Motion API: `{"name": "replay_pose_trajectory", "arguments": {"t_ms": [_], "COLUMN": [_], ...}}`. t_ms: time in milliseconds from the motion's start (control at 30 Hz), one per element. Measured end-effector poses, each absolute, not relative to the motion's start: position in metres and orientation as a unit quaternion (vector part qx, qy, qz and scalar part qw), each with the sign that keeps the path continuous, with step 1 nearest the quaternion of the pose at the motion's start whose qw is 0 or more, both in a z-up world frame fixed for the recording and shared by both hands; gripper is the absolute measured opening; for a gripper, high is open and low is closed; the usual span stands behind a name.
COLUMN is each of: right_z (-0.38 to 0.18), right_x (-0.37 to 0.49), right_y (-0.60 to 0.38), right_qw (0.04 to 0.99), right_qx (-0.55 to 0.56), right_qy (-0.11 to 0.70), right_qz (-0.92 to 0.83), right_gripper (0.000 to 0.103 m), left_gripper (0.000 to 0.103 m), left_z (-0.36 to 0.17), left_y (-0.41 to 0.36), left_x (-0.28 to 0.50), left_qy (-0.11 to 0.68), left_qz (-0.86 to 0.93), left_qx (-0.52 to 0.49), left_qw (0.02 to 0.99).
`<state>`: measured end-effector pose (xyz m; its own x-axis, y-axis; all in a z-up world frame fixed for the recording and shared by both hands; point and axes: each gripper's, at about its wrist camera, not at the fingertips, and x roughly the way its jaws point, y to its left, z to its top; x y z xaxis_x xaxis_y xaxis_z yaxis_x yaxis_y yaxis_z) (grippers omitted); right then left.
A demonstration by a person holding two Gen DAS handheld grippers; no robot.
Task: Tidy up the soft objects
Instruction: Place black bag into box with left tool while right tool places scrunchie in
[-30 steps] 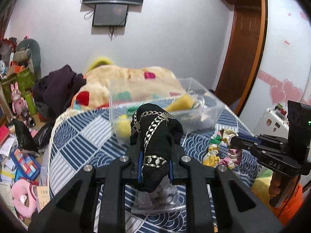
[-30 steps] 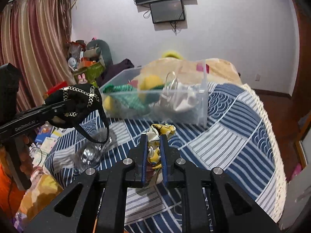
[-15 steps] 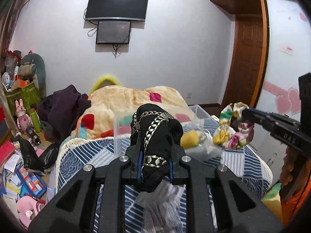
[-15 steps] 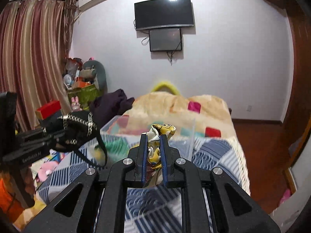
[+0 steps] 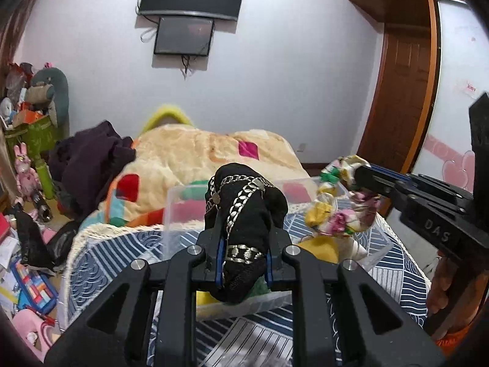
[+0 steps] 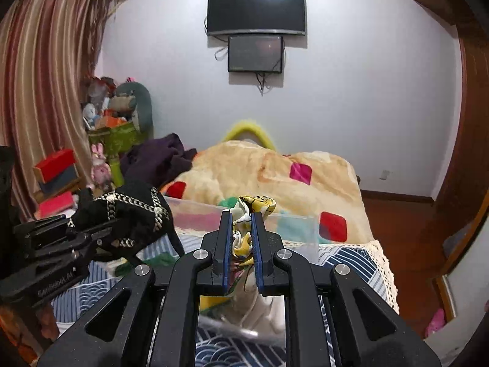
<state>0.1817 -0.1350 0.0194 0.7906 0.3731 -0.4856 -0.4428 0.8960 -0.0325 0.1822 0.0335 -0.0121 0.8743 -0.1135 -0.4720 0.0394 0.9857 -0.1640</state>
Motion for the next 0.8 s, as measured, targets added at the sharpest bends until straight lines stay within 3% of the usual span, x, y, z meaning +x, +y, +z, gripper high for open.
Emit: {"name": "replay_pose_trajectory", "arguments": {"t_ms": [267, 467, 567, 700, 800], "right_z": [-0.011, -0.027, -0.025, -0.016, -0.009], "right_x": [0.212, 0.206, 0.202, 0.194, 0.187], "right_y": [-0.128, -0.126, -0.131, -0.139, -0.143], "right_qw": [0.922, 0.911, 0.911, 0.915, 0.919], "right_qx": [-0.089, -0.115, -0.118, -0.112, -0.115], "right_qy": [0.311, 0.332, 0.331, 0.323, 0.309], "right_qz": [0.213, 0.214, 0.215, 0.216, 0.213], "right_gripper": [0.011, 0.013, 0.020, 0.040, 0.048], "left_gripper": [0.023, 0.046, 0.051, 0.056, 0.058], "left_z": [-0.040, -0.046, -0.044, -0.037, -0.028], "left_y": [0.022, 0.023, 0.022, 0.021, 0.022], "left_x": [0.216, 0.218, 0.212, 0.202, 0.191], "left_qy": [0.299, 0.313, 0.311, 0.305, 0.297], "left_qz": [-0.047, -0.049, -0.050, -0.051, -0.052], "left_qx": [-0.059, -0.061, -0.052, -0.035, -0.032], "left_qw": [0.951, 0.947, 0.948, 0.950, 0.953]}}
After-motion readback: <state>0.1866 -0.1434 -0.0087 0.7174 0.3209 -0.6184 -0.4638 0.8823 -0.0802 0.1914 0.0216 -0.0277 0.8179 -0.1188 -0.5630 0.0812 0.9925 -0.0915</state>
